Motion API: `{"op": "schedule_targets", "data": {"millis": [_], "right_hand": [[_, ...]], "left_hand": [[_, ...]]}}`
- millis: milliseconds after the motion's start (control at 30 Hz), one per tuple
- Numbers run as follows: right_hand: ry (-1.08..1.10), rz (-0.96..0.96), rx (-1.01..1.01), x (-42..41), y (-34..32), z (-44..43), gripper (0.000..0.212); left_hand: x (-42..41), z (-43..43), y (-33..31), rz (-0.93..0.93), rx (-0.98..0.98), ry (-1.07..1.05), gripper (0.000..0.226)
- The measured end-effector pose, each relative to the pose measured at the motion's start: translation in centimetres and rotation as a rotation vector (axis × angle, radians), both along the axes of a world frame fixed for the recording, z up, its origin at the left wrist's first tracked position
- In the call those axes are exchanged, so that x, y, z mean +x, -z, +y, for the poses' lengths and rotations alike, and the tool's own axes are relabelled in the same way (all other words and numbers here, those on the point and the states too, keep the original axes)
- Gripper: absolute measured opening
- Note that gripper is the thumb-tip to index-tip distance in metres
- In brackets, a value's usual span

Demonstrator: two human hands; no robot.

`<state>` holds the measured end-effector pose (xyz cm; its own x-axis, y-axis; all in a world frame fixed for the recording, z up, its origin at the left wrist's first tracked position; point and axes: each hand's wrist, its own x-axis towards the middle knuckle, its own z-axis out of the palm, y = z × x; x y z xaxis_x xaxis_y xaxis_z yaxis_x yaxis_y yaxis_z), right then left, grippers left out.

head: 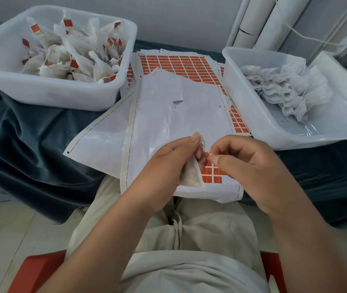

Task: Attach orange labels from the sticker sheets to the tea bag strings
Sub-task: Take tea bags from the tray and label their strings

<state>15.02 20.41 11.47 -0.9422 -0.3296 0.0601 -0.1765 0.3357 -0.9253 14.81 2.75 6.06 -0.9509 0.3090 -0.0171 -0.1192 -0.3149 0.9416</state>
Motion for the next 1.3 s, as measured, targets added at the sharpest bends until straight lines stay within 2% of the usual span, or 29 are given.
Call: {"op": "schedule_targets", "data": {"millis": [133, 267, 400, 567, 1000, 1167, 1300], "right_hand": [[-0.098, -0.073, -0.127, -0.1, -0.3, 0.0, 0.026], [-0.058, -0.066, 0.001, -0.1, 0.0, -0.1, 0.015], [0.018, 0.001, 0.069, 0.1, 0.1, -0.4, 0.030], [0.099, 0.124, 0.202, 0.7, 0.0, -0.9, 0.024], [0.096, 0.230, 0.223, 0.8, 0.5, -1.3, 0.020], [0.103, 0.216, 0.178, 0.9, 0.3, -1.0, 0.018], [0.064, 0.176, 0.129, 0.9, 0.2, -1.1, 0.020]], "left_hand": [[0.1, 0.3, 0.0, 0.005, -0.050, -0.011, 0.041], [0.0, 0.1, -0.1, 0.024, -0.120, -0.056, 0.039], [0.1, -0.1, -0.3, 0.054, -0.147, -0.044, 0.037], [0.4, 0.1, -0.8, 0.131, -0.210, -0.031, 0.035], [0.2, -0.6, -0.9, 0.203, -0.268, -0.008, 0.035], [-0.1, -0.8, -0.1, 0.106, -0.157, -0.033, 0.039], [-0.1, -0.5, 0.2, 0.111, -0.058, -0.003, 0.038]]}}
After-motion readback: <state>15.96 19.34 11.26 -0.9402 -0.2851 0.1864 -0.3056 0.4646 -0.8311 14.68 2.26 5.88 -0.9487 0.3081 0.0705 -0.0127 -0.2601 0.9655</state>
